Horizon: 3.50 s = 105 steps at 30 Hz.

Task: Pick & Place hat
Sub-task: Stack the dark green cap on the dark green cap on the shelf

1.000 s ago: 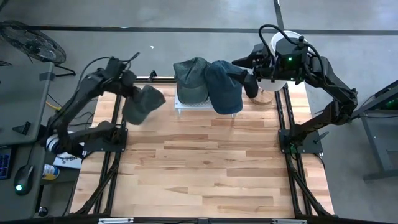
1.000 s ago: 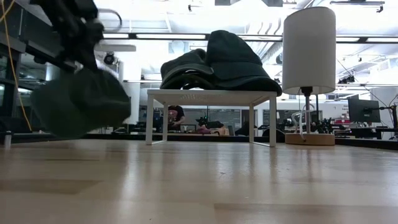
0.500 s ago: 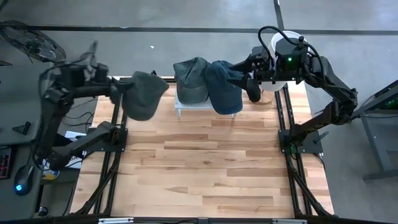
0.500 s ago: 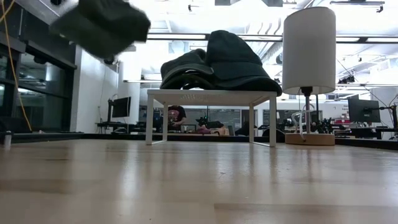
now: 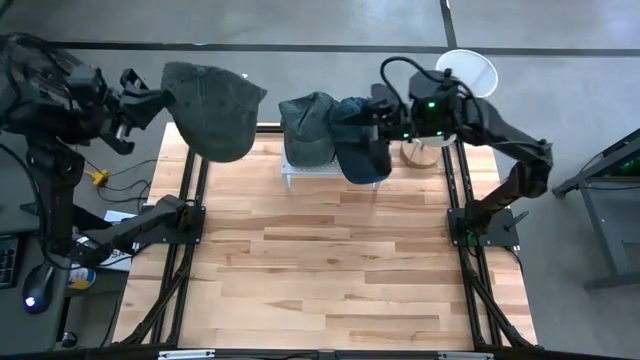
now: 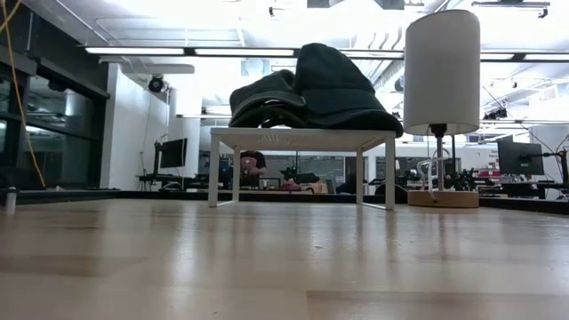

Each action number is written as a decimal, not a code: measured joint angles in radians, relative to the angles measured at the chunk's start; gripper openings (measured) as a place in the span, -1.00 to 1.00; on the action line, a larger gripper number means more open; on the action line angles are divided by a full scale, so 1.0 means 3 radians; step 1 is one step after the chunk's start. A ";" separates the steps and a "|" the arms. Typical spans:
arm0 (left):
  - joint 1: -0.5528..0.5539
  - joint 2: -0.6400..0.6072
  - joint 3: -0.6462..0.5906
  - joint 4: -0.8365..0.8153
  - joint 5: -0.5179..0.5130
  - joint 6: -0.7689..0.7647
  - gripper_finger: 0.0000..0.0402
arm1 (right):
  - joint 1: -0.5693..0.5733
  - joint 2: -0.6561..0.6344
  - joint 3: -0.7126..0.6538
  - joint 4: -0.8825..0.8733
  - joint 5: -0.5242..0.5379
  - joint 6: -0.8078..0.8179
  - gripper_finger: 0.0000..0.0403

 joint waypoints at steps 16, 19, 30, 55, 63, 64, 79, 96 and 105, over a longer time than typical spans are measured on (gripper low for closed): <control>0.0000 0.0437 0.0030 0.1308 0.0266 -0.0672 -1.00 | 0.0034 0.0529 0.0000 0.1507 -0.0138 0.0027 0.24; 0.0000 0.0519 0.0030 0.1506 0.0349 -0.0759 -1.00 | 0.0029 0.0608 0.0000 0.1677 -0.0123 0.0035 0.24; 0.0001 0.0774 0.0030 0.2017 0.0566 -0.0927 -1.00 | -0.0065 0.0836 0.0001 0.2199 -0.0066 0.0161 0.24; 0.0001 0.1000 0.0030 0.2337 0.0783 -0.0898 -1.00 | -0.0103 0.1069 0.0004 0.2514 -0.0347 0.0298 -0.06; 0.0001 0.0996 0.0030 0.2339 0.0784 -0.0878 -1.00 | -0.0103 0.1069 0.0004 0.2522 -0.0349 0.0288 -0.57; 0.0001 0.0997 0.0030 0.2339 0.0784 -0.0877 -1.00 | -0.0103 0.1069 0.0004 0.2543 -0.0353 0.0277 -0.63; 0.0001 0.1005 0.0030 0.2308 0.0793 -0.0869 -0.80 | -0.0100 0.1069 0.0004 0.2606 -0.0550 0.0281 -0.97; 0.0001 0.0818 0.0030 0.2103 0.0587 -0.0209 0.30 | -0.0150 0.0961 0.0003 0.2257 -0.0497 0.0280 -0.98; 0.0003 0.0902 0.0016 0.1053 0.0541 -0.0215 0.31 | -0.0153 0.0961 0.0008 0.1508 -0.0877 -0.0008 -0.98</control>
